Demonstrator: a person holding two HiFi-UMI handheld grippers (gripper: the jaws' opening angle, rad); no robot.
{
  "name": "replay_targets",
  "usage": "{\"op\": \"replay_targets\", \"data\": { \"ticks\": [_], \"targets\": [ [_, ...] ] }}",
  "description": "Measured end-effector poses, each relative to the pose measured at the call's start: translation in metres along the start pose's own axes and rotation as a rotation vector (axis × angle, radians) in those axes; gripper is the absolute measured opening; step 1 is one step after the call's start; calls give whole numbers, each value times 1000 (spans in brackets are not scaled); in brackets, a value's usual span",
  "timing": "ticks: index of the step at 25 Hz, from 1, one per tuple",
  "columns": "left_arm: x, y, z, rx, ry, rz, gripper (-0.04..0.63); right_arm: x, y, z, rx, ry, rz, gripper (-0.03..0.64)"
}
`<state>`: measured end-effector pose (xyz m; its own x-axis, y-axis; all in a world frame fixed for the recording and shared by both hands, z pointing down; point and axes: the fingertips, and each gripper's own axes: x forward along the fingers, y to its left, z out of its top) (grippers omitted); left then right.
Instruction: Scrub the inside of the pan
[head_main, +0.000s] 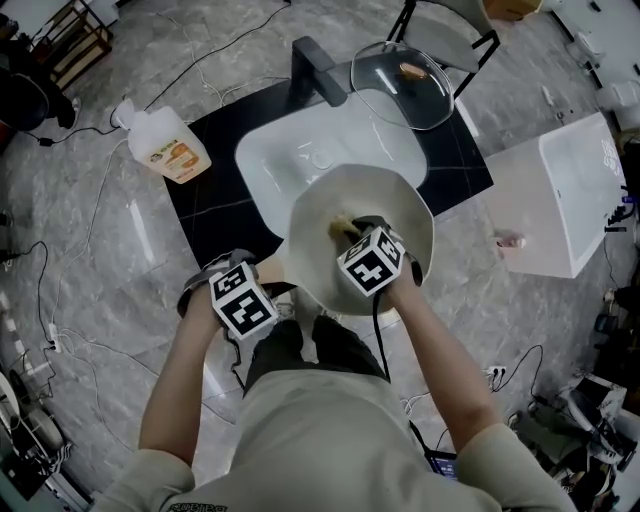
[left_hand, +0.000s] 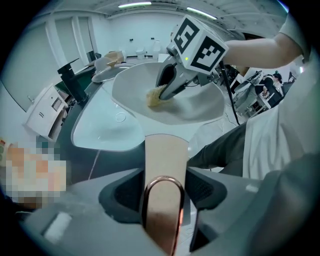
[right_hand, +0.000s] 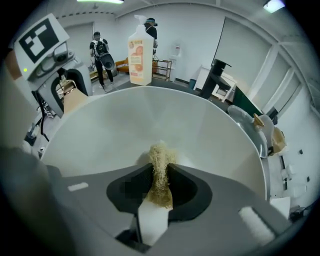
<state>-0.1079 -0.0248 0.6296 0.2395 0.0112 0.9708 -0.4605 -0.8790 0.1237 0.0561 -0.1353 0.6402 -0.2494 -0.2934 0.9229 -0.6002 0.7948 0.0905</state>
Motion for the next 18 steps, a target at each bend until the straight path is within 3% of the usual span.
{"op": "replay_targets", "data": {
  "ticks": [4, 7, 12, 15, 18],
  "targets": [
    [-13, -1, 22, -20, -123, 13, 322, -8, -19, -16, 58, 38, -22, 98],
    [-28, 0, 37, -34, -212, 34, 344, -21, -30, -19, 129, 2, -33, 98],
    [-56, 11, 43, -51, -214, 120, 353, -59, -40, -10, 314, -165, -4, 98],
    [-84, 20, 60, -90, -316, 167, 351, -88, -45, 1, 405, -287, 5, 98],
    [-112, 23, 75, -121, -422, 194, 351, -118, -52, 12, 421, -370, -22, 98]
  ]
}}
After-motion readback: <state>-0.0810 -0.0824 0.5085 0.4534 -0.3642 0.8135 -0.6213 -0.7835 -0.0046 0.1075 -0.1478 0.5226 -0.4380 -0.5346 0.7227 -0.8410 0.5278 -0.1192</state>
